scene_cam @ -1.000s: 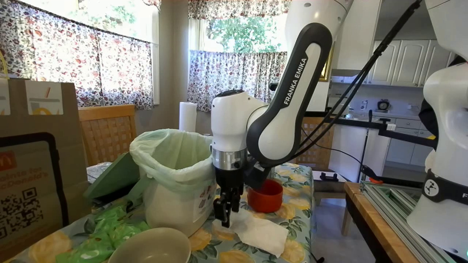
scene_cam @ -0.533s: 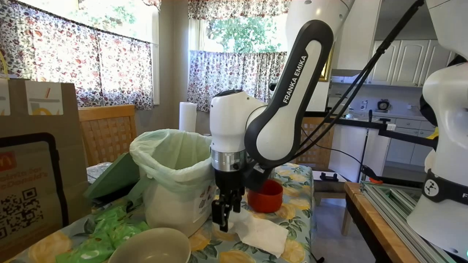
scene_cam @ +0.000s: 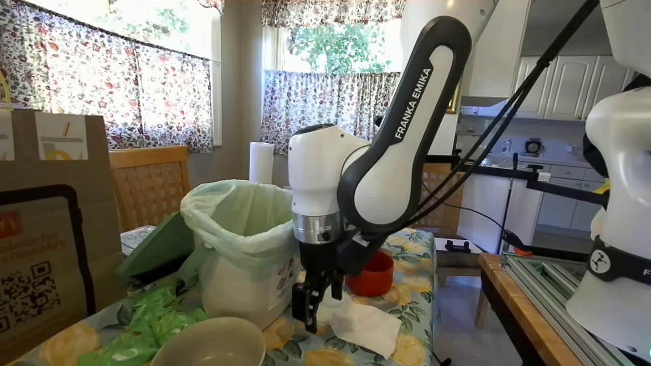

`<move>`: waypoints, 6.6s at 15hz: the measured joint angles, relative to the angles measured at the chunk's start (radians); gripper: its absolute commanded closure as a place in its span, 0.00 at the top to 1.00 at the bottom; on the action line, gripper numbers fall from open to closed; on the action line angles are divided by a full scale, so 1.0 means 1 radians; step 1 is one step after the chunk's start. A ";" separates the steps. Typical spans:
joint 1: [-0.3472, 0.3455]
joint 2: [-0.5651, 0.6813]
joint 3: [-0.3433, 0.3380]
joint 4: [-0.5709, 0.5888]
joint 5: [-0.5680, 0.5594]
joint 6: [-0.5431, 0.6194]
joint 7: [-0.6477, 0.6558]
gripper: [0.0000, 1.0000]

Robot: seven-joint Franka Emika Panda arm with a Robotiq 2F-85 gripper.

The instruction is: Put the white napkin in the red lid then tilt the lid over the bin to the throw the napkin in.

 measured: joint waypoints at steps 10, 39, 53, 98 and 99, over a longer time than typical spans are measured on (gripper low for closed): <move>0.108 -0.002 -0.044 -0.002 -0.018 -0.113 0.107 1.00; 0.108 -0.098 -0.074 -0.074 -0.034 -0.160 0.126 0.00; -0.072 -0.474 -0.063 -0.243 -0.248 -0.434 0.263 0.00; -0.154 -0.111 -0.141 -0.186 -0.195 0.076 0.247 0.33; -0.151 -0.108 -0.144 -0.184 -0.195 0.076 0.247 0.40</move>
